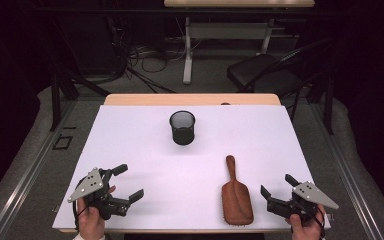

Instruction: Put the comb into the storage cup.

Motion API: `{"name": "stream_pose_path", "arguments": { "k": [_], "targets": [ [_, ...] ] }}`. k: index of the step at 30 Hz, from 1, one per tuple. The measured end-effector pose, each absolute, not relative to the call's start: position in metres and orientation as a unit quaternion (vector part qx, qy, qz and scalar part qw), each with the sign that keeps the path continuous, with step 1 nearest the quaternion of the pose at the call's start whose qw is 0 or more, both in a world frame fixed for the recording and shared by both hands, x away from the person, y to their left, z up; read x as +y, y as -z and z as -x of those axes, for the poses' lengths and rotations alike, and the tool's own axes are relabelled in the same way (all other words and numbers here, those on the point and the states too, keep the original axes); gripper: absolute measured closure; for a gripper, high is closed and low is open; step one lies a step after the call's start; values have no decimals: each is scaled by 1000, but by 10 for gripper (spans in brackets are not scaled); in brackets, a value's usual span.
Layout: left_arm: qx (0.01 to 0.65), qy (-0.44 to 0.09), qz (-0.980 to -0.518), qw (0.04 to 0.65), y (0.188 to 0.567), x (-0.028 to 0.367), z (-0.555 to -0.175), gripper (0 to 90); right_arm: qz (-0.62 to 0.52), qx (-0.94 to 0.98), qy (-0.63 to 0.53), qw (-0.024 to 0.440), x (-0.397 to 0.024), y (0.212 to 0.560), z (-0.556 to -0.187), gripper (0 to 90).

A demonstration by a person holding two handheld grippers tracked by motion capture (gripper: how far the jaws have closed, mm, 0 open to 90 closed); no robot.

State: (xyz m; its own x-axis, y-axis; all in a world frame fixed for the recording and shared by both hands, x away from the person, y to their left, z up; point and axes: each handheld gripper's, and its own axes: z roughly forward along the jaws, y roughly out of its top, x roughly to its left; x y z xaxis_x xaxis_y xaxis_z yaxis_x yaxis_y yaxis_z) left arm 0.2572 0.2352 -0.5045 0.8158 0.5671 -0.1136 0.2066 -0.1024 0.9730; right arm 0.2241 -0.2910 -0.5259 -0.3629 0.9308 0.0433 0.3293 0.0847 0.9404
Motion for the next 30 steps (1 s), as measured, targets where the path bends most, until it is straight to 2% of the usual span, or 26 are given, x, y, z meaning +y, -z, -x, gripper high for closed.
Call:
{"name": "stream_pose_path", "arguments": {
  "k": [8,14,18,20,23,24,25,26,27,28,30],
  "targets": [
    [281,-142,-727,610,506,235,-256,3,-462,688,-474,298,-280,522,-232,21],
    [288,-139,-728,606,508,235,-257,3,-463,694,-467,293,-276,519,-240,22],
    [292,-140,-728,604,508,233,-256,3,-465,699,-458,292,-273,517,-244,149],
    [294,-144,-729,601,508,232,-256,3,-461,702,-459,291,-271,515,-246,160],
    [301,-149,-723,604,508,231,-256,3,-456,707,-453,296,-268,512,-248,242],
    [306,-145,-718,608,508,231,-257,3,-450,711,-454,293,-266,510,-250,301],
    [306,-145,-718,608,508,231,-257,3,-450,711,-454,293,-266,510,-250,301],
    [308,-145,-717,609,508,231,-257,3,-448,715,-453,287,-263,509,-253,383],
    [309,-144,-716,610,508,231,-257,3,-448,715,-453,287,-263,509,-253,383],
    [309,-143,-715,610,508,231,-257,3,-444,720,-455,280,-258,508,-257,436],
    [309,-146,-716,609,508,232,-257,3,-442,722,-456,276,-253,507,-262,459]
  ]
}}
